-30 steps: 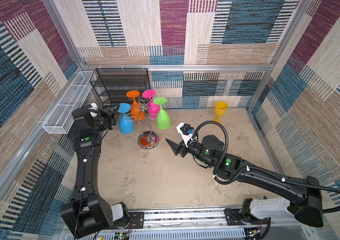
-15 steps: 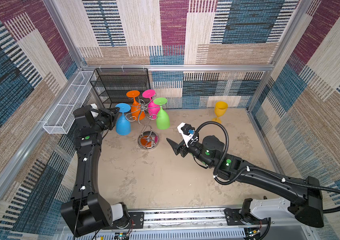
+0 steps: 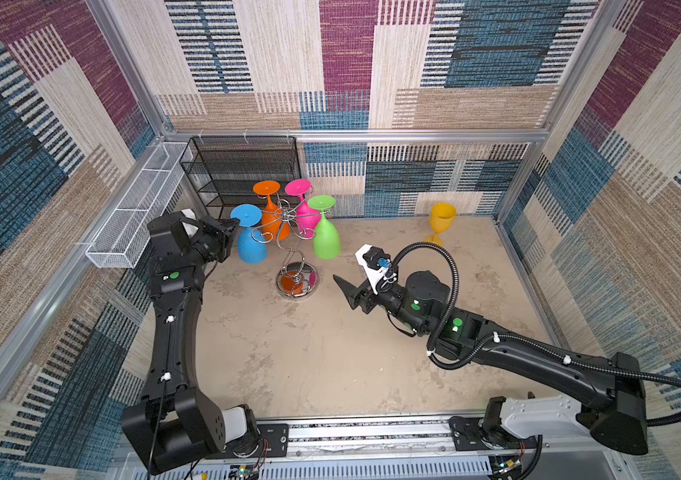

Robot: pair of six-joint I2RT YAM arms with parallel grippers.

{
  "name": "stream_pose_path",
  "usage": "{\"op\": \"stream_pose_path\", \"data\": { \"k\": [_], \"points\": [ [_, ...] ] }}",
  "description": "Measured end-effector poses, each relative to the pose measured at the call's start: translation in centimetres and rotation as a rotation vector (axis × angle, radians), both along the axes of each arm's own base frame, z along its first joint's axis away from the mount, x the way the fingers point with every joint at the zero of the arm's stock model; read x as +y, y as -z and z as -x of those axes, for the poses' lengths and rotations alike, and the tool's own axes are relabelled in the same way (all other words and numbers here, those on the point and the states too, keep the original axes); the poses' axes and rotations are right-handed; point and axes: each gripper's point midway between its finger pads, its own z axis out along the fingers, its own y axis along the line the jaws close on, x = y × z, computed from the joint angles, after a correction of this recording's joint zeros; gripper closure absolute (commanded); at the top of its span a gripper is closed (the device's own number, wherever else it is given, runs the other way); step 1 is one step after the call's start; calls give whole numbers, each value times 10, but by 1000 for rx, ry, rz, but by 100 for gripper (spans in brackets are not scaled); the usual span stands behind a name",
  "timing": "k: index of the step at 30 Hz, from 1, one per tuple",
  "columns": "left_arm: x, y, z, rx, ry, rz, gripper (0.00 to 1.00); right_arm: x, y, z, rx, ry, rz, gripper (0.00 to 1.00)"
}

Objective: Take the wine glass off the wine glass rack
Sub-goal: 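Close the left gripper on the blue glass base rim on the rack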

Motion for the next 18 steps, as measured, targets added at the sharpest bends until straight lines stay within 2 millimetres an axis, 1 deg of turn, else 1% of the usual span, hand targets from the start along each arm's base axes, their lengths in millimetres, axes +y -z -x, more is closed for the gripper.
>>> {"op": "stream_pose_path", "data": {
  "k": [7,15,18],
  "points": [
    [-1,-11,4,-24,0,-18,100,2,5,-2,6,3,11,19],
    [-2,-12,10,-22,-3,-35,100,2,6,-3,7,7,12,19],
    [2,-11,9,-18,-21,-46,100,2,6,-3,7,11,12,19]
  ]
}}
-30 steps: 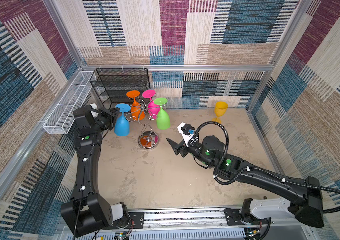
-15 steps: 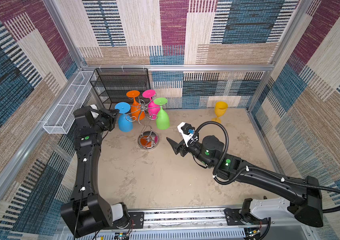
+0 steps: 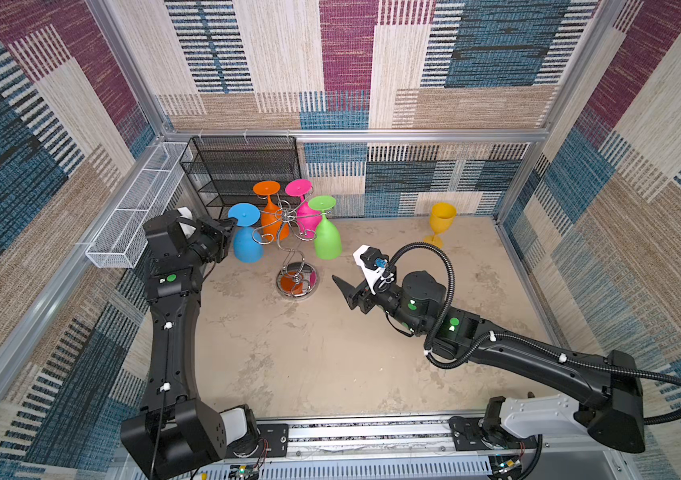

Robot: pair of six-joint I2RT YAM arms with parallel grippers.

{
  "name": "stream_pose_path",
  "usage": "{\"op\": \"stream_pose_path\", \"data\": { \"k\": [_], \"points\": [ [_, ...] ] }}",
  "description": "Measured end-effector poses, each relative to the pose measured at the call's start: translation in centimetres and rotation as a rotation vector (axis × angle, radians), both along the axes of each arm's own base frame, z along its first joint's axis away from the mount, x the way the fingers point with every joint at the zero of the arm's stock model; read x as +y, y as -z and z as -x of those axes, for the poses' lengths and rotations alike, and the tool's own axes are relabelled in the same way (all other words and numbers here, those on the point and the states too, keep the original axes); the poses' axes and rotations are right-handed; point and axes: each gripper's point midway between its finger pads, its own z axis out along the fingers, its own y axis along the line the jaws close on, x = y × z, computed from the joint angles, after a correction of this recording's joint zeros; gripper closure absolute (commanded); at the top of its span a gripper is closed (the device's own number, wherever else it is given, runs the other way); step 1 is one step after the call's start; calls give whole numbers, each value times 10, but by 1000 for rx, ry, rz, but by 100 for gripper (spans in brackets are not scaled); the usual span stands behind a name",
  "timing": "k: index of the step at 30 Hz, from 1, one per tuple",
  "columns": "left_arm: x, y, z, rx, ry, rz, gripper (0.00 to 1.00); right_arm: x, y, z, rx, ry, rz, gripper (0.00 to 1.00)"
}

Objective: Take the wine glass off the wine glass rack
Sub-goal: 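Close the left gripper on the blue glass base rim on the rack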

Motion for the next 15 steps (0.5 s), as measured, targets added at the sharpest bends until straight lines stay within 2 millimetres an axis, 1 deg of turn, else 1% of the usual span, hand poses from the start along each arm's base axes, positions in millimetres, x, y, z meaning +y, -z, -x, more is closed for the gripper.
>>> {"op": "stream_pose_path", "data": {
  "k": [3,9,15],
  "points": [
    [0,2,1,12,0,-1,100,-1,0,0,0,4,0,19],
    [1,-1,1,10,-8,-8,100,-2,0,-1,-1,10,-1,19],
    [7,-4,-4,7,-32,-27,100,-1,2,-2,1,11,4,20]
  ]
}}
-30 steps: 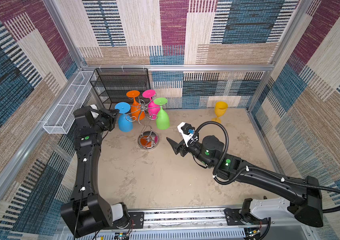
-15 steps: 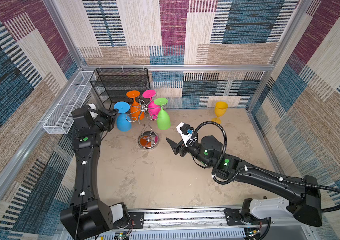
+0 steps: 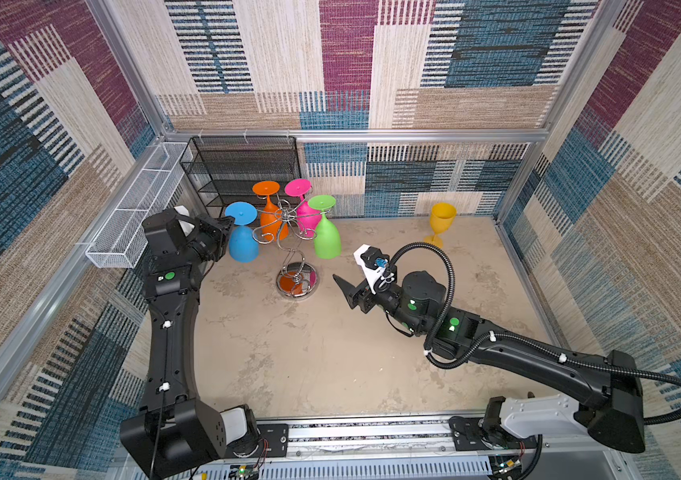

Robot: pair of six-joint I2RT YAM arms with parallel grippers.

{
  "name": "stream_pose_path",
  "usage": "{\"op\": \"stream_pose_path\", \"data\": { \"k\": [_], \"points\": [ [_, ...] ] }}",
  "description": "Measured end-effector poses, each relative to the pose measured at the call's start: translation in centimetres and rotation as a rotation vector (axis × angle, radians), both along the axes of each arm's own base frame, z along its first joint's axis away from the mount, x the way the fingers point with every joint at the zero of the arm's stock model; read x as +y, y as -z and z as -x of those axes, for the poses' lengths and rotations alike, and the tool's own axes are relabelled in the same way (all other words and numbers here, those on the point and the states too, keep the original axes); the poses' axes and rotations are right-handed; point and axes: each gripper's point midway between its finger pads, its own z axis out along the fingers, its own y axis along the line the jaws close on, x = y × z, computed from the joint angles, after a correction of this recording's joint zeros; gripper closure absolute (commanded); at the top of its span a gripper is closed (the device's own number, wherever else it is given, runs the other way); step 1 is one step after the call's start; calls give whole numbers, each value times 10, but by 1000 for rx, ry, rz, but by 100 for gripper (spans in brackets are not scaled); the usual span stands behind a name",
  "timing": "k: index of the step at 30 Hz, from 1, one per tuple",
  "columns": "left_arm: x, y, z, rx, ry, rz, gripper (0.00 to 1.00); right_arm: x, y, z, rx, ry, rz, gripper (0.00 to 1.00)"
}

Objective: Take the wine glass off the wine glass rack
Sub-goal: 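Close the left gripper on the blue glass base rim on the rack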

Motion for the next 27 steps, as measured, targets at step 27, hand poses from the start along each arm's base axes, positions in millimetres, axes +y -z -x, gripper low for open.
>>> {"op": "stream_pose_path", "data": {
  "k": [27],
  "points": [
    [-19,-8,-32,-26,80,-11,100,-2,1,-2,0,17,3,20]
  ]
}}
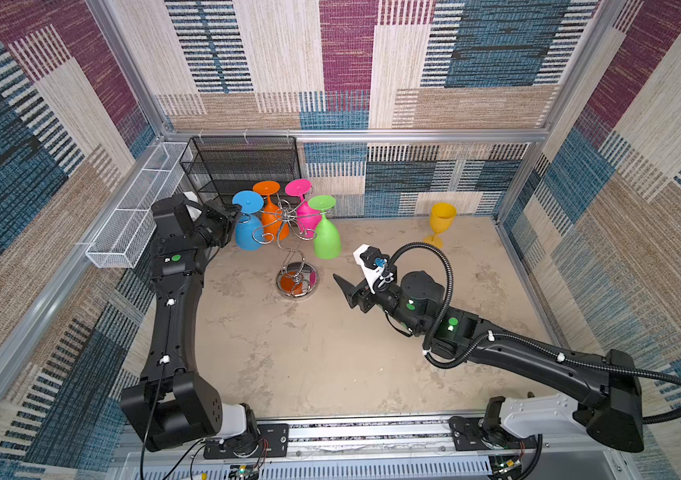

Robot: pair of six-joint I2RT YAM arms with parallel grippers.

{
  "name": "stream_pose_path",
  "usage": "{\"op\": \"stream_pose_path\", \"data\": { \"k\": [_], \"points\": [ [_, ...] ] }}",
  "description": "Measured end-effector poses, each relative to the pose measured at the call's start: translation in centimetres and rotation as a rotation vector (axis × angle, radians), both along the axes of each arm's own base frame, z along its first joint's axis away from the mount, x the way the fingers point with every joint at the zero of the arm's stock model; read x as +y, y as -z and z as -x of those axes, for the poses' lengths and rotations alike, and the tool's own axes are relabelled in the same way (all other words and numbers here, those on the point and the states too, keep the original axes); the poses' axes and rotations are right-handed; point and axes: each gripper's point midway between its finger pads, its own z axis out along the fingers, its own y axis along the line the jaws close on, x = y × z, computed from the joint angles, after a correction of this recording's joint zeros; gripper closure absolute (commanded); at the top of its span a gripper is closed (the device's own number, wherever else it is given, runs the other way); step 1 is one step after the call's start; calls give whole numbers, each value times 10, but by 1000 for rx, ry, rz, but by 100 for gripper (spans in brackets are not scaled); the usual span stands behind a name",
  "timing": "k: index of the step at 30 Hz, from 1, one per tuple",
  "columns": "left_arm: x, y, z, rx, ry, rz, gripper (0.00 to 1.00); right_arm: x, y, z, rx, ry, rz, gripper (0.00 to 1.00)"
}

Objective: Take the wine glass off the wine glass rack
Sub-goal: 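Close the left gripper on the blue glass base rim on the rack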

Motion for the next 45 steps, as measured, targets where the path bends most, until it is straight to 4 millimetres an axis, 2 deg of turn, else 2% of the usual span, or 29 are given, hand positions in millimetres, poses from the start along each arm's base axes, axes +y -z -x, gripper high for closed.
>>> {"op": "stream_pose_path", "data": {
  "k": [9,30,35,45],
  "points": [
    [-19,1,11,-5,49,6,100,-3,-5,2,-6,0,-11,20],
    [-26,-4,46,-13,49,1,100,-9,-6,6,-4,-3,-23,20],
    [-23,-6,57,-5,37,-12,100,-9,-6,6,2,-3,-27,20],
    [-1,-4,78,23,-56,-57,100,-9,-5,6,11,-4,-33,20]
  ]
}}
